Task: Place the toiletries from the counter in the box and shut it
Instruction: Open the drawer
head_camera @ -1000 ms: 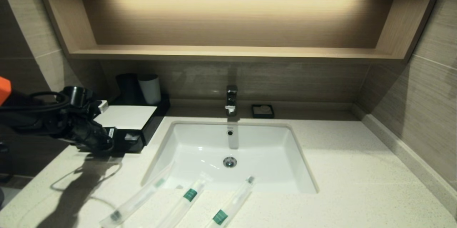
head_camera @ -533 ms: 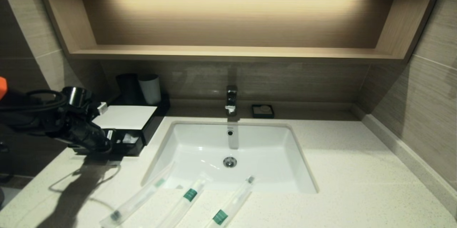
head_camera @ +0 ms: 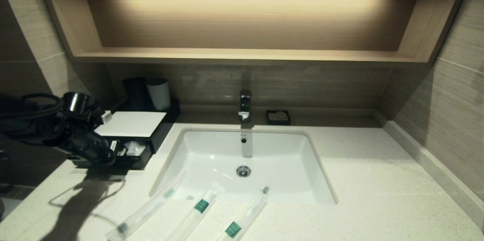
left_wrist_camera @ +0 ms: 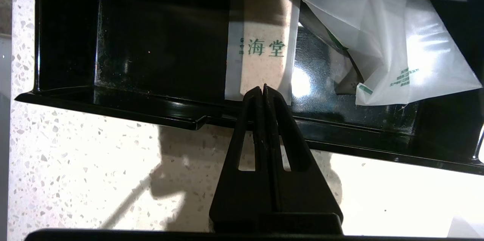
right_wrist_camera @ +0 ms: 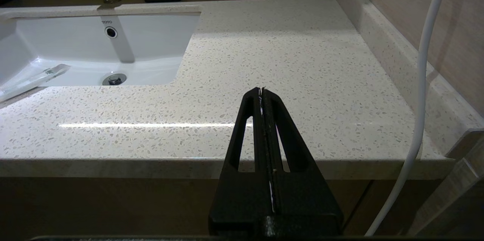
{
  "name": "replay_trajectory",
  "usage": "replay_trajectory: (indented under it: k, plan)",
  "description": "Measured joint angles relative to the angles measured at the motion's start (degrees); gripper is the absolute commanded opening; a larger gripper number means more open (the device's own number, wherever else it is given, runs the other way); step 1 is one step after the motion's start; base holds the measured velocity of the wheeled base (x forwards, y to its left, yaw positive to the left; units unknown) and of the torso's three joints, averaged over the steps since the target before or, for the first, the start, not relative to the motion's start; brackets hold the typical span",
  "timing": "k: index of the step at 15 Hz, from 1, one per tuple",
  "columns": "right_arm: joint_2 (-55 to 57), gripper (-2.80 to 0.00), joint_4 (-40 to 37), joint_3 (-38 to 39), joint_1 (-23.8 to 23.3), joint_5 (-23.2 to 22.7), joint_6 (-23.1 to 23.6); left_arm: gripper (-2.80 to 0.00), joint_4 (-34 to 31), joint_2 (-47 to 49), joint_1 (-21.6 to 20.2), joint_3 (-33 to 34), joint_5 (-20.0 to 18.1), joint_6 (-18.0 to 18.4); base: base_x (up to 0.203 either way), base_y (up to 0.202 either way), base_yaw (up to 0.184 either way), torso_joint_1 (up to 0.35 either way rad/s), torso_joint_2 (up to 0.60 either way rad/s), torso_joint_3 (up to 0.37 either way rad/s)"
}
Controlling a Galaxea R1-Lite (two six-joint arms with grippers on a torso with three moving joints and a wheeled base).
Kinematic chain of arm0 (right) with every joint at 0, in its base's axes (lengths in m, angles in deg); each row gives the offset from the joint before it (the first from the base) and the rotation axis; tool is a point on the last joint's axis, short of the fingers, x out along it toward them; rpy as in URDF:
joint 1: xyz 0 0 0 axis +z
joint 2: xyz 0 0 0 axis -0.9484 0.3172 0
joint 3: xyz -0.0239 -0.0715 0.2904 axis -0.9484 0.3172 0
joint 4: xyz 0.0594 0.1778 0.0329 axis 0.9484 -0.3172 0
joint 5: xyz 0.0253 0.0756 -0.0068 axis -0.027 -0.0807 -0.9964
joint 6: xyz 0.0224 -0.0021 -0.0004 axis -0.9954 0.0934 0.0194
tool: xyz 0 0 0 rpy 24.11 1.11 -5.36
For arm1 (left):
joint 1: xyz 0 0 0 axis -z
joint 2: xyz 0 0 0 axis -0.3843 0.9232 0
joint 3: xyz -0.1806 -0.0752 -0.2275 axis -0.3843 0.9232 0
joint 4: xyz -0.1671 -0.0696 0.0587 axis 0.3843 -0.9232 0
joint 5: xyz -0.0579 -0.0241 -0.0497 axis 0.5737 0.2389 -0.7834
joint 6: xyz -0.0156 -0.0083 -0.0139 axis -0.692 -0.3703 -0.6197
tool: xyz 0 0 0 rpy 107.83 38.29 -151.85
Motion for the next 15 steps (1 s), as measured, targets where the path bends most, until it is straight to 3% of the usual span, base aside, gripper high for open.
replay_trajectory:
  k: [15]
  plan:
    - [0.0, -2.8, -0.02, 0.0, 0.0, 0.0, 0.02, -2.8, -10.37, -5.56, -0.67, 0.22, -0.03, 0.09, 0.0, 0.0, 0.0, 0.0, 0.0, 0.0]
